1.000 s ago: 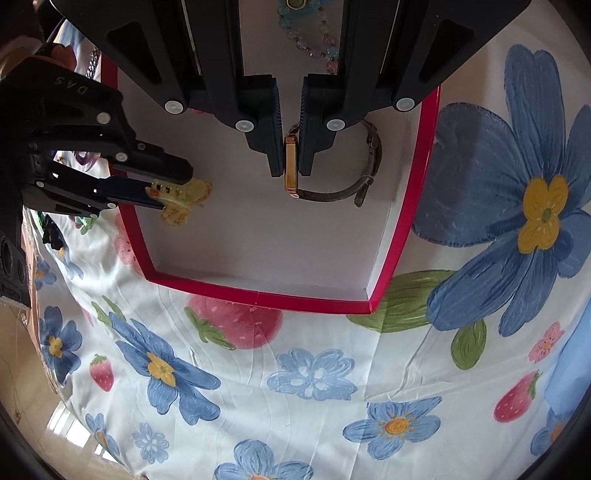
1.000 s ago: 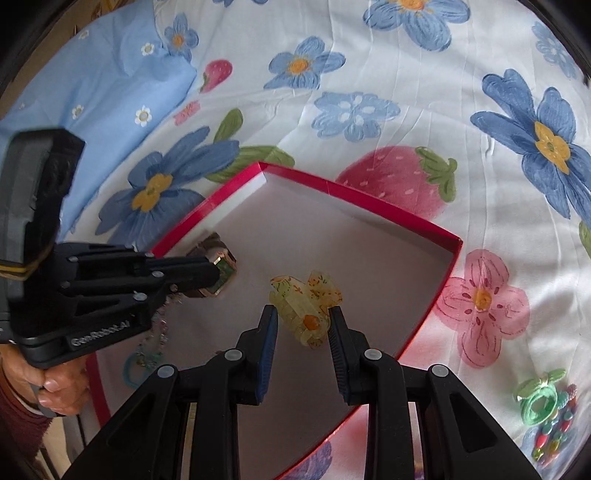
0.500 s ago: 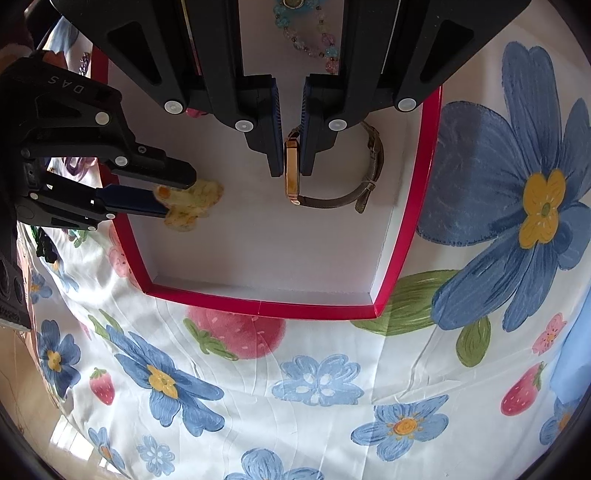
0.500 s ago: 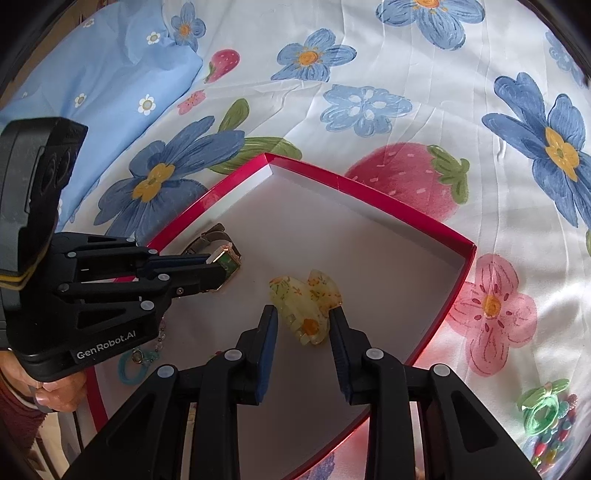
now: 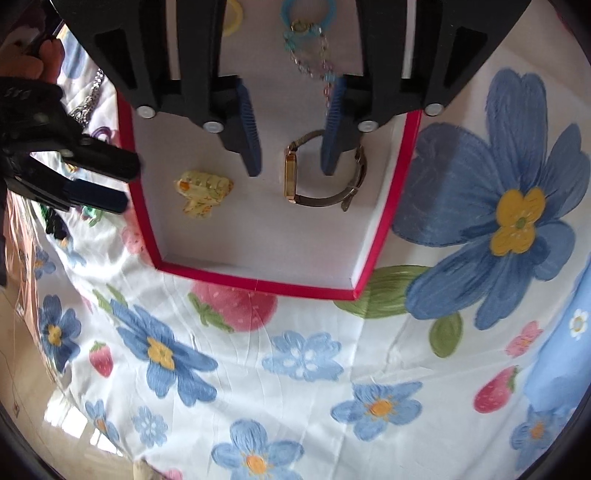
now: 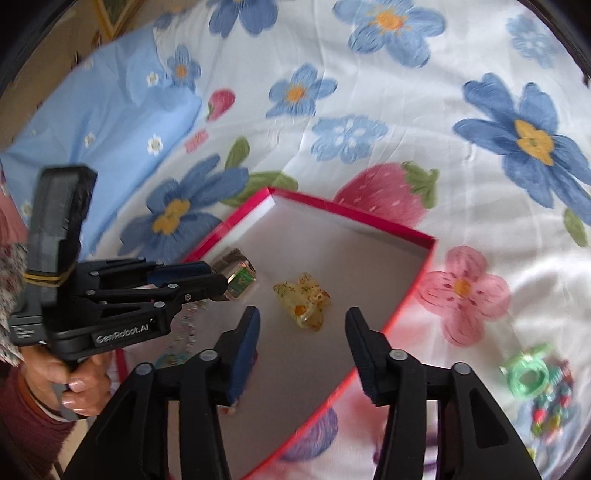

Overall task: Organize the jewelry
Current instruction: 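Open the left tool to drop the gold watch into the box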

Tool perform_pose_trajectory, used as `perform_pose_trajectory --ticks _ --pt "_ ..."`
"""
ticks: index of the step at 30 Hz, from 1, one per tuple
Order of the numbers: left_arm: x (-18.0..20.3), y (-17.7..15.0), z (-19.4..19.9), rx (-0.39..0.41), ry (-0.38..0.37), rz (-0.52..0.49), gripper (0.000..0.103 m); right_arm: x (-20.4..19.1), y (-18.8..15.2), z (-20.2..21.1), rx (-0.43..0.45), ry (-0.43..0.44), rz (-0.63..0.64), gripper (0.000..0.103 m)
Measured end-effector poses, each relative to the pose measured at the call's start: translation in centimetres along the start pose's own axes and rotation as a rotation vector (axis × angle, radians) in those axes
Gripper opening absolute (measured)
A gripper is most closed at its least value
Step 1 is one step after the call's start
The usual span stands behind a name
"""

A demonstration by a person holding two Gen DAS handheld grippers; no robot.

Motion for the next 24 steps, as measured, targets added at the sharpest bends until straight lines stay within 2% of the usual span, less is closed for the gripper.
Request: perform_pose_trajectory --ticks 1,5,8,11,13,24 --pt "0.1 -0.4 0.8 0.016 0.002 0.008 0.045 0.1 -0.1 0.9 0.021 0.002 -0.013 0.059" --pt "0.9 -1.9 3.2 0.062 0.020 0.006 0.060 0.9 -1.1 4.3 0.097 0.010 -0.066 0.063" --pt "1.7 -3.1 5.2 0.096 0.054 -0.002 0.064 1.7 -2.3 6.3 0.128 0.004 -0.107 0.064" --pt "2.5 -4.1 6.9 0.115 0.040 0.012 0.071 2.7 -3.7 8.2 0.158 -0.001 -0.152 0.065" --pt "3.3 -5.0 8.0 0.128 0.023 0.017 0.071 3.5 -4.6 9.4 0.176 -0.005 -0.181 0.069" --pt "7.6 -7.3 10.3 0.132 -0.032 -0.040 0.072 7.8 -9.4 14.7 0.219 -0.094 -0.283 0.070"
Point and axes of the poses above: each gripper's, at about its wrist camera, not at the fingertips, and z roughly against the way its jaws point, x to its right, y to its top, the point moved 7 cm from there along -z, roughly the way its jaws point, and after that the axes turned 3 degrees about -x, right-handed, at the moved point
